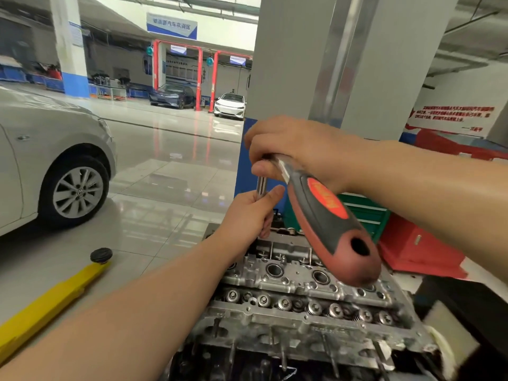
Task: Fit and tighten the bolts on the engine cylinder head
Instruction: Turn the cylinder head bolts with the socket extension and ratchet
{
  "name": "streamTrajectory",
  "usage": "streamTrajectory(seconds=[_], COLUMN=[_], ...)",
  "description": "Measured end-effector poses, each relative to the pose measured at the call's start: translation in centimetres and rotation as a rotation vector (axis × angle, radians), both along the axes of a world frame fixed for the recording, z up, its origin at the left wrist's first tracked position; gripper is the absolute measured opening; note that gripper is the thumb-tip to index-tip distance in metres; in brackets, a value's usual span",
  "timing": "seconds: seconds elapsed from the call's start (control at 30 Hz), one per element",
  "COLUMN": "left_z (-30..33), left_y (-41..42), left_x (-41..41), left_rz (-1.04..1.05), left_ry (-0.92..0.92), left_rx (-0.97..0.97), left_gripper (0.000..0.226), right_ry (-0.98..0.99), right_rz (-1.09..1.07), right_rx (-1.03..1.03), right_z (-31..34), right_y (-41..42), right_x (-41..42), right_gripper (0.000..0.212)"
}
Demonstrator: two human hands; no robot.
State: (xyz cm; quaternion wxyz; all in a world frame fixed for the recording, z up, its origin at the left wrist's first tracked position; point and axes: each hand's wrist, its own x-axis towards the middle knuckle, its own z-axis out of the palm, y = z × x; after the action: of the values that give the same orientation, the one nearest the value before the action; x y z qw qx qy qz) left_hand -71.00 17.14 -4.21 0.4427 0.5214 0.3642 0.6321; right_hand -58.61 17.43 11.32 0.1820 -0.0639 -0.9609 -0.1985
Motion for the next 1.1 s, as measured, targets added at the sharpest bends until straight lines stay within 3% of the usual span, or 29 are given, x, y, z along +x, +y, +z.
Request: streamTrajectory(seconds=[0.1, 0.2, 0.3, 0.43, 0.5, 0.57, 0.67, 0.73, 0.8, 0.9, 0.93, 1.0, 1.03, 1.1], left_z=[-0.3, -0.2, 0.0, 0.6, 1.6, 3.0, 6.1, 8.7, 10.7, 11.5, 11.8, 13.0, 13.7, 14.8], left_y=[-0.3, -0.7, -1.3, -2.3, -3.3, -4.8, -6.0, -4.8, -3.0, -0.5, 0.2, 1.6, 2.2, 3.6], left_x=[0.3, 0.5, 0.4, 0.6, 0.3, -1.0, -3.9, -5.4, -6.1, -5.9, -5.6, -4.8, -4.3, -3.6], left_rz=[0.055, 0.093, 0.106, 0.279, 0.455, 0.695, 0.990, 1.117, 1.176, 1.027, 0.959, 0.839, 0.775, 0.588], left_ry=[0.079, 0.136, 0.161, 0.269, 0.076, -0.116, 0.100, 0.391, 0.623, 0.762, 0.802, 0.783, 0.741, 0.643], left_rx=[-0.016, -0.004, -0.037, -0.015, 0.075, 0.291, 0.547, 0.466, 0.234, 0.028, 0.008, -0.026, -0.039, -0.035], left_gripper=[0.041, 0.050, 0.060, 0.053, 0.027, 0.028, 0.033, 0.031, 0.035, 0.039, 0.041, 0.039, 0.031, 0.018], right_ry=[-0.026, -0.135, -0.118, -0.327, -0.430, -0.426, -0.256, -0.053, 0.136, 0.338, 0.479, 0.804, 0.939, 1.077], right_rz=[-0.021, -0.324, -0.578, -0.867, -0.921, -0.916, -0.836, -0.751, -0.639, -0.464, -0.384, -0.192, -0.119, -0.042], right_rx=[0.162, 0.250, 0.277, 0.234, 0.165, 0.090, -0.049, -0.183, -0.343, -0.520, -0.681, -1.113, -1.268, -1.391], right_z=[0.3, 0.6, 0.9, 2.5, 3.1, 3.2, 2.9, 2.6, 1.7, -1.1, -2.3, -5.1, -6.7, -9.6], right_y=[-1.1, -2.9, -3.9, -2.5, -1.1, -0.3, 0.4, -0.1, -0.2, 0.0, 0.1, 0.2, 0.2, -0.5], right_x=[-0.9, -3.4, -6.6, -10.3, -10.9, -10.3, -8.4, -7.1, -5.7, -3.6, -3.0, -2.0, -1.8, -2.2], right_gripper=[0.018, 0.023, 0.027, 0.021, 0.038, 0.071, 0.081, 0.071, 0.056, 0.017, 0.021, 0.052, 0.054, 0.031])
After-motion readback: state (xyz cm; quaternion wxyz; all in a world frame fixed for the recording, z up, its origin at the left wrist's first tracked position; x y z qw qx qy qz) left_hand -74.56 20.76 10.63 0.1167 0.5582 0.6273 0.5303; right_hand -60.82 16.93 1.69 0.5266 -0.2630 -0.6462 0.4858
